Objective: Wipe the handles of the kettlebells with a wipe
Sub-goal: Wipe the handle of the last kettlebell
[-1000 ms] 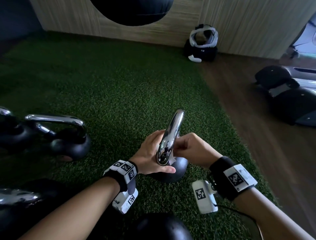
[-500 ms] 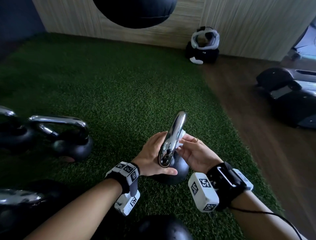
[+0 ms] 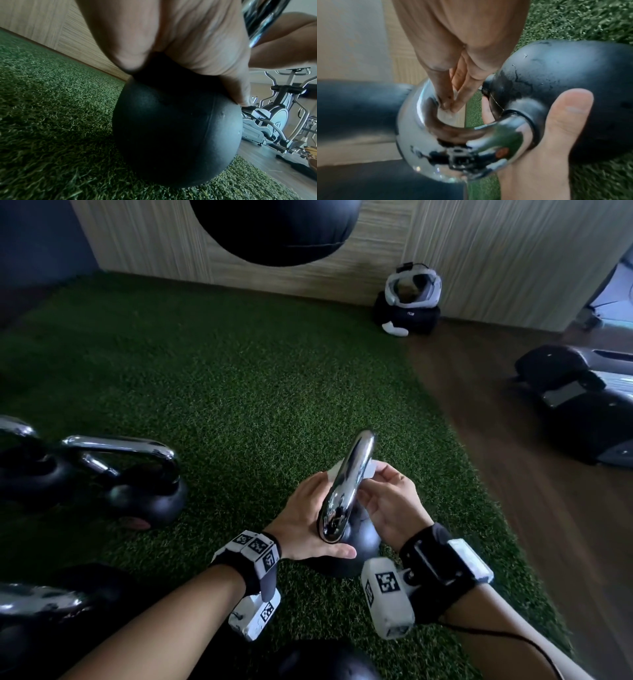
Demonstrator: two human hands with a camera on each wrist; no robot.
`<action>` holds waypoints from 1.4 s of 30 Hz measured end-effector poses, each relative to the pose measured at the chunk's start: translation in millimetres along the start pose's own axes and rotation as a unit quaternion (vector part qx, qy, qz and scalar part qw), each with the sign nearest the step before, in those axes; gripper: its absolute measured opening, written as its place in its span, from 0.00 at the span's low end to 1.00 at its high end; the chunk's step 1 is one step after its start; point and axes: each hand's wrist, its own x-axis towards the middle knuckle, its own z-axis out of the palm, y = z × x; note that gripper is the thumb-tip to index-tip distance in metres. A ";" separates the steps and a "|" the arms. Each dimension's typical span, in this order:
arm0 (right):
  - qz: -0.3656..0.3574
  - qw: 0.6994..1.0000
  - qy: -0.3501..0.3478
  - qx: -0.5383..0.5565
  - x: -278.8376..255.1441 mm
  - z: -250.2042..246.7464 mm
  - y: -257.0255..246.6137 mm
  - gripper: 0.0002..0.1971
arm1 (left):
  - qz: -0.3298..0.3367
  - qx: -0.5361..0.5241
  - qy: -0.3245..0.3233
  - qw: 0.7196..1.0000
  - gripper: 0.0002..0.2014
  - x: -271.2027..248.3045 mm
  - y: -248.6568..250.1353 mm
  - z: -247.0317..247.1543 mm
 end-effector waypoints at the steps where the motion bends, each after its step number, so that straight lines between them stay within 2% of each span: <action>1: -0.017 1.000 0.008 -0.021 -4.1 1.1 0.6 0.14 | 0.000 0.008 -0.004 1.000 0.66 0.7 -1.6 0.7; 5: -0.110 0.979 0.111 -0.130 2.1 9.0 -7.5 0.16 | 0.001 -0.003 0.004 1.000 0.67 0.2 -1.6 0.2; 8: -0.145 0.956 0.188 -0.173 13.9 12.8 -10.4 0.15 | 0.019 -0.017 0.023 0.999 0.64 -0.4 4.1 -2.3; 11: -0.156 0.942 0.209 -0.210 15.0 12.6 -7.6 0.14 | 0.028 -0.017 0.026 0.999 0.63 -0.3 0.6 -1.3; 15: -0.158 0.919 0.247 -0.264 23.8 11.6 -5.9 0.12 | 0.023 -0.014 0.017 1.000 0.66 0.3 1.1 -1.8; 22: -0.102 0.872 0.319 -0.357 34.1 20.9 -1.6 0.03 | 0.045 0.029 0.026 0.998 0.61 4.4 -0.8 1.4; 28: -0.115 0.834 0.281 -0.460 33.7 19.1 -4.1 0.02 | 0.087 0.024 0.066 0.994 0.56 10.7 -17.2 11.8; 30: -0.102 0.830 0.267 -0.479 34.5 17.9 -5.1 0.03 | 0.100 0.037 0.066 0.992 0.59 10.2 -18.6 12.8; 32: -0.071 0.843 0.240 -0.476 33.7 15.8 -8.5 0.07 | 0.086 0.051 0.052 0.994 0.65 8.9 -18.5 11.0; 35: -0.003 0.893 0.137 -0.428 23.1 8.1 -21.2 0.06 | 0.049 0.098 0.030 0.994 0.69 8.8 -20.7 9.8; 36: -0.011 0.900 0.119 -0.419 18.7 5.5 -29.5 0.08 | 0.042 0.122 0.026 0.991 0.69 8.6 -20.0 9.7; 37: -0.038 0.894 0.119 -0.430 18.9 2.7 -38.5 0.11 | 0.031 0.138 0.023 0.990 0.70 8.0 -19.5 9.8; 38: -0.082 0.875 0.122 -0.460 20.9 1.3 -47.9 0.14 | 0.016 0.139 0.018 0.990 0.71 8.1 -18.2 8.7; 40: -0.173 0.804 0.102 -0.560 30.3 1.6 -64.5 0.19 | -0.006 0.122 -0.038 0.992 0.73 11.2 -12.5 -1.6; 41: -0.206 0.760 0.078 -0.611 34.3 3.4 -70.1 0.20 | -0.012 0.118 -0.095 0.988 0.75 13.3 -8.6 -11.8; 42: -0.226 0.729 0.045 -0.645 36.0 6.3 -74.4 0.19 | -0.019 0.097 -0.163 0.982 0.78 14.3 -0.7 -25.8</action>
